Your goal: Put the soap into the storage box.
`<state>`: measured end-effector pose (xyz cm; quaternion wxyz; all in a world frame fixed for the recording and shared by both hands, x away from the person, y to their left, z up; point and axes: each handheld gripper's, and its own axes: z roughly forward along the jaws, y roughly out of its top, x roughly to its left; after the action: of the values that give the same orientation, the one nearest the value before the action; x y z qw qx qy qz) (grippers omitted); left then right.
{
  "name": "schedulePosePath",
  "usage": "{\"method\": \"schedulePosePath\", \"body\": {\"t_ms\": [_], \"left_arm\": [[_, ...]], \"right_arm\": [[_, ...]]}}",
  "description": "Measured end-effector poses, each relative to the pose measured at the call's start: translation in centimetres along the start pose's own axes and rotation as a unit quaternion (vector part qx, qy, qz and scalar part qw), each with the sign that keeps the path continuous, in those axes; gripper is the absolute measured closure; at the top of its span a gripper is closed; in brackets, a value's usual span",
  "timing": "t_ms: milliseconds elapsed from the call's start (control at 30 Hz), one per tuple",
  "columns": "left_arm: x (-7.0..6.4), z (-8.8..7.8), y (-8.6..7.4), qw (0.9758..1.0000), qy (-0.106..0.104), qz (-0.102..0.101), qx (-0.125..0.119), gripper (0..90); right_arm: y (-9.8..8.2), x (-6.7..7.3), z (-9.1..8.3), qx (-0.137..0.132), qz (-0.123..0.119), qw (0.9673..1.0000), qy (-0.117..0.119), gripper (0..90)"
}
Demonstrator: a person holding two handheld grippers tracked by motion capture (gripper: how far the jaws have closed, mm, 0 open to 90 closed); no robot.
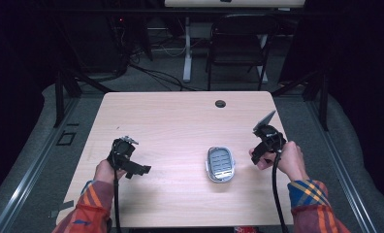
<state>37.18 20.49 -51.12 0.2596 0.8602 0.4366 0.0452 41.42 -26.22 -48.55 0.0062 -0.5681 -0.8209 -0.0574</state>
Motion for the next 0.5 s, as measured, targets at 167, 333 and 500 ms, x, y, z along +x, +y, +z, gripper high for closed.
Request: {"method": "schedulePosePath", "body": {"t_ms": [167, 333, 500], "left_arm": [[-0.04, 0.02, 0.03, 1.0000, 0.000, 0.000, 0.001, 0.0], [-0.04, 0.04, 0.03, 1.0000, -0.001, 0.000, 0.000, 0.0], [-0.05, 0.04, 0.05, 1.0000, -0.001, 0.001, 0.002, 0.0]], "right_arm": [[0.31, 0.27, -0.44, 0.002, -0.006, 1.0000, 0.000, 36.7], [0.56, 0.60, -0.71, 0.000, -0.010, 0.9999, 0.001, 36.7], [0.87, 0.93, -1.06, 0.000, -0.018, 0.9998, 0.000, 36.7]]}}
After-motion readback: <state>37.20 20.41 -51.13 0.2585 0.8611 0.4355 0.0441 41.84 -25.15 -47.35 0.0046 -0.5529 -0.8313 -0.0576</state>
